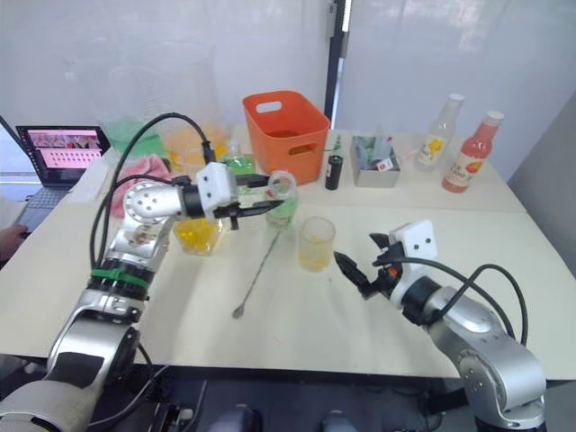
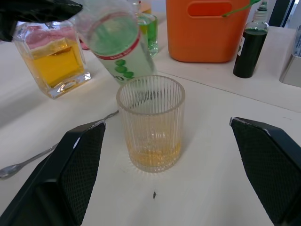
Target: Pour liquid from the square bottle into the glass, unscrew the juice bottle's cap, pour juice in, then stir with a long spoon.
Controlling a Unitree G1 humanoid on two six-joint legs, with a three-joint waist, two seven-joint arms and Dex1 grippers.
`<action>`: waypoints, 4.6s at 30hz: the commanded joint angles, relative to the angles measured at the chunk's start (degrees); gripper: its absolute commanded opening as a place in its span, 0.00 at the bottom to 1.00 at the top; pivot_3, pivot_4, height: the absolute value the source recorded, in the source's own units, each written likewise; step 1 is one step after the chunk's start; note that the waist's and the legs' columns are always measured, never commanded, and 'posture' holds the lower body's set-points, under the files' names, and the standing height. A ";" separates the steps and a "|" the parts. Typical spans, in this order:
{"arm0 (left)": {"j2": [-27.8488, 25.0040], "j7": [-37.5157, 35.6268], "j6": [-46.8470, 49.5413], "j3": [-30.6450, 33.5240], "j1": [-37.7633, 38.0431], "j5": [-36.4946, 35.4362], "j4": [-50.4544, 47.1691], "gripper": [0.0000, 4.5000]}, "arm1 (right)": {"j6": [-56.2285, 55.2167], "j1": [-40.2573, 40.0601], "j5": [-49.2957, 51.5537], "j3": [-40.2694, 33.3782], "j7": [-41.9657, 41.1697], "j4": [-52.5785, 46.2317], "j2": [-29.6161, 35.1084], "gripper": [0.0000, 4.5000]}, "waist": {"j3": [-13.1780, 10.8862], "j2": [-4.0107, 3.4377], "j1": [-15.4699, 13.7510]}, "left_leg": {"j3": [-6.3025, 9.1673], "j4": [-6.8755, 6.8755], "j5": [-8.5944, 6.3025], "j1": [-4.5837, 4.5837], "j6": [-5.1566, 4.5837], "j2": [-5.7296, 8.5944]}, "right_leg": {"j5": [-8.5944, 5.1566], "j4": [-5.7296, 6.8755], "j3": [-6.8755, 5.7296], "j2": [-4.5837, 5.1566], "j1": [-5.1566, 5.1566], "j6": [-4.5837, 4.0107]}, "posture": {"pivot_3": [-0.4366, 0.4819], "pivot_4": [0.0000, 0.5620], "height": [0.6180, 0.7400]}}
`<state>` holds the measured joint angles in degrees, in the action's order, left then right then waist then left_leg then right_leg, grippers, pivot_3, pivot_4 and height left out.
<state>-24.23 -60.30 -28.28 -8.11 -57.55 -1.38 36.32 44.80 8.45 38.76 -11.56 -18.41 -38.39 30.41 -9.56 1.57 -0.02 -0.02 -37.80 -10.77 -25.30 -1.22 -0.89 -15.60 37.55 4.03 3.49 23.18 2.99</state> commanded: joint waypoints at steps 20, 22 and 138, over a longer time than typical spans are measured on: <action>0.33 49.17 -30.96 -17.55 -17.85 40.15 31.24 0.34 | 3.10 0.86 4.37 1.03 4.05 -7.11 -0.60 1.00 | -0.03 0.06 0.16 | 0.04 0.00 0.00 -0.06 0.00 0.05 | 0.01 0.04 -0.03 0.01 0.02 0.04 | 0.48 0.27 0.99; 0.22 53.35 -30.56 -19.53 -18.57 43.10 31.97 0.34 | 3.14 1.12 4.69 0.87 4.35 -7.17 -0.80 1.00 | -0.04 0.07 0.15 | 0.04 0.00 0.00 -0.06 0.00 0.05 | 0.01 0.05 -0.04 0.01 0.04 0.04 | 0.48 0.27 0.99; -30.18 3.89 62.79 39.44 37.22 -32.98 -37.91 0.34 | 0.61 10.27 12.49 2.64 -23.21 3.21 12.76 1.00 | -0.06 0.10 0.63 | 0.69 -0.05 0.00 0.11 0.02 -0.10 | 0.01 0.37 -0.08 0.08 0.00 0.00 | 0.48 0.27 0.99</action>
<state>-53.03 -57.85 37.08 29.01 -18.64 -35.10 -2.12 45.80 17.72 49.84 -8.43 -40.13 -33.97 42.50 -9.62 1.67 0.62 0.67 -37.84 -10.77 -25.19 -1.21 -0.99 -15.59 37.93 3.94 3.57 23.18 2.98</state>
